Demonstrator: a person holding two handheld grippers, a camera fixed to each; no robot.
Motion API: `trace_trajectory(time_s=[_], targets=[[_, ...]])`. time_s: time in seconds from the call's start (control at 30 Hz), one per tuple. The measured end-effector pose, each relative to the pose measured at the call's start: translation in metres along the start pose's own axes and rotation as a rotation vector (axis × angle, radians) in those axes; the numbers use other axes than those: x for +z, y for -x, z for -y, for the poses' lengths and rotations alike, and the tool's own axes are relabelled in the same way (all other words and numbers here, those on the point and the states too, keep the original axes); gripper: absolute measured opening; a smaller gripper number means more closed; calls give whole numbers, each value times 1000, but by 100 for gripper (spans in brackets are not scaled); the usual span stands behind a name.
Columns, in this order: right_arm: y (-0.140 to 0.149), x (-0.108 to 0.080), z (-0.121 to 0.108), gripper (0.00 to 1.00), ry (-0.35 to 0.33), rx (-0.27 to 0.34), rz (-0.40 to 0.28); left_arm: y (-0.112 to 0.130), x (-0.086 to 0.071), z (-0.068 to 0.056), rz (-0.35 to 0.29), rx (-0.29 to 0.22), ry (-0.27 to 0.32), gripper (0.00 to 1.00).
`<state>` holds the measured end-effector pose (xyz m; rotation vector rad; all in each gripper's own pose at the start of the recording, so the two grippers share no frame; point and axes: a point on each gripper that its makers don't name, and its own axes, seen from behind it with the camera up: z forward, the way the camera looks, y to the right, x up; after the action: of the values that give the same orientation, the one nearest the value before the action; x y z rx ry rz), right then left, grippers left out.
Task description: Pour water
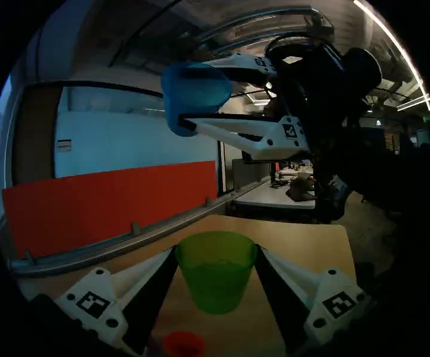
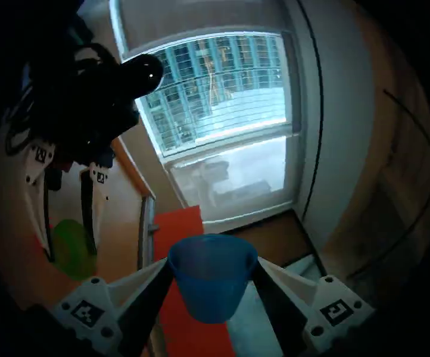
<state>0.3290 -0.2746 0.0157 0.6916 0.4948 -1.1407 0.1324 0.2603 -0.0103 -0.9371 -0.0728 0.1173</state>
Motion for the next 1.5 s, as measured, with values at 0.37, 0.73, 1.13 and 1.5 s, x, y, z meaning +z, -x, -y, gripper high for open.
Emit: trace_trajectory(time_s=[0.37,0.73,1.13,1.5], targets=[[-7,-8,24,90,-58,502,-26,-3,-3,5,-2,10,-15,88],[-17,-12,23,90,-114,1028,-70,-9,-7,9,-11,20,-32,88],[14,-22,28,90,-83,1099,-14,-14,-23,29,-19,34,-88,88],[44,-44,33,90,-45,1115,32,-13,-56,61,-7,37,-178,88]])
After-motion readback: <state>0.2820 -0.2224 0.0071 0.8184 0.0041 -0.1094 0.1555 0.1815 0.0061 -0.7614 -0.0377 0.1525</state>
